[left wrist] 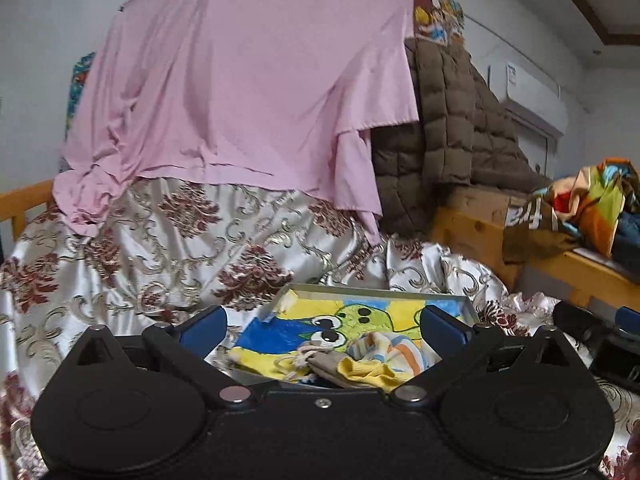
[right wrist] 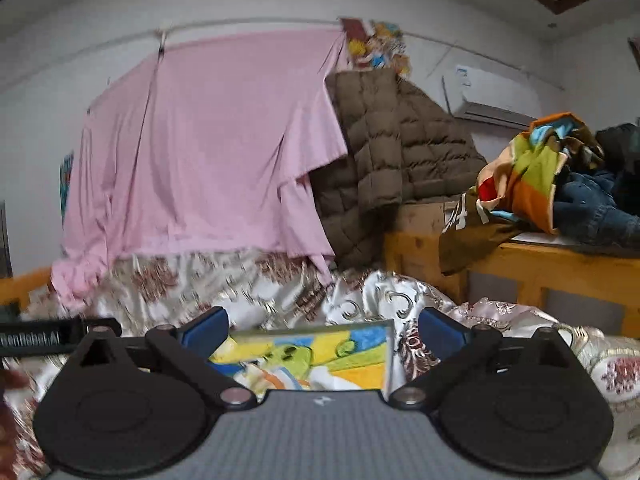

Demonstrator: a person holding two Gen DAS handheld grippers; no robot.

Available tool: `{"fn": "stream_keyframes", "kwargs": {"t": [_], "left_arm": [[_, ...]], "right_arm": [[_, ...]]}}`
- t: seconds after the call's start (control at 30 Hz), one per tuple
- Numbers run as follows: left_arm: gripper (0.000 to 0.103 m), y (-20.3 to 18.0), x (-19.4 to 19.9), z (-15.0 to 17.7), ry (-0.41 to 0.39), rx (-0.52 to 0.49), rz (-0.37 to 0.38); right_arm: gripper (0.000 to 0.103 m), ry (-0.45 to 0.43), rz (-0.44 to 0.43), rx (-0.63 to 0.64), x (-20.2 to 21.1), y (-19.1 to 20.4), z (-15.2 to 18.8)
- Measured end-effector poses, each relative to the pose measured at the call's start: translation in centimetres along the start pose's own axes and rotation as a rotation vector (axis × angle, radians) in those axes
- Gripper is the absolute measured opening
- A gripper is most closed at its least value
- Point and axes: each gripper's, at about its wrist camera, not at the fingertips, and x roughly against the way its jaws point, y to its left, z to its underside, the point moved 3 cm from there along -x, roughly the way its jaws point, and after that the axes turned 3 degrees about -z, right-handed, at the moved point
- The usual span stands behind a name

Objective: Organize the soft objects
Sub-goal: 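Open both tools to release the hat and sock onto the tray, then move both open tools back over the pile of items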

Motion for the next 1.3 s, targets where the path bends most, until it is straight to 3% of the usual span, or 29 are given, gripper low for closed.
{"fn": "stream_keyframes", "kwargs": {"t": [0.17,0.37,0.73,0.97,1.07,1.3], "left_arm": [[0.102,1.9,3.4,1.0,-0.032,0.053,-0.012],[0.102,3.8,7.0,2.4,-0.038,0.107,0.002],[0.102,6.3,12.1,5.2,-0.024,0.078,-0.023],[0.102,8.2,13.9,7.8,0.010,0.038,-0.038],[0.102,8.7,13.8,8.9,0.035,-0.007,-0.033],[0.102,9.4,12.5,10.6,0.102,-0.006,-0.024]], "right_arm": [[0.103,0.012,0.044,0.038,2.3,1.3,0.6],[0.103,-0.060,0.075,0.025,5.9,3.0,1.1],[0.103,-0.066,0.073,-0.037,10.8,4.7,2.8],[0.103,0.026,0.073,-0.002,12.1,6.1,4.9],[0.103,0.072,0.063,0.007,12.4,6.9,5.9],[0.103,0.182,0.021,0.073,11.5,8.5,7.8]]}}
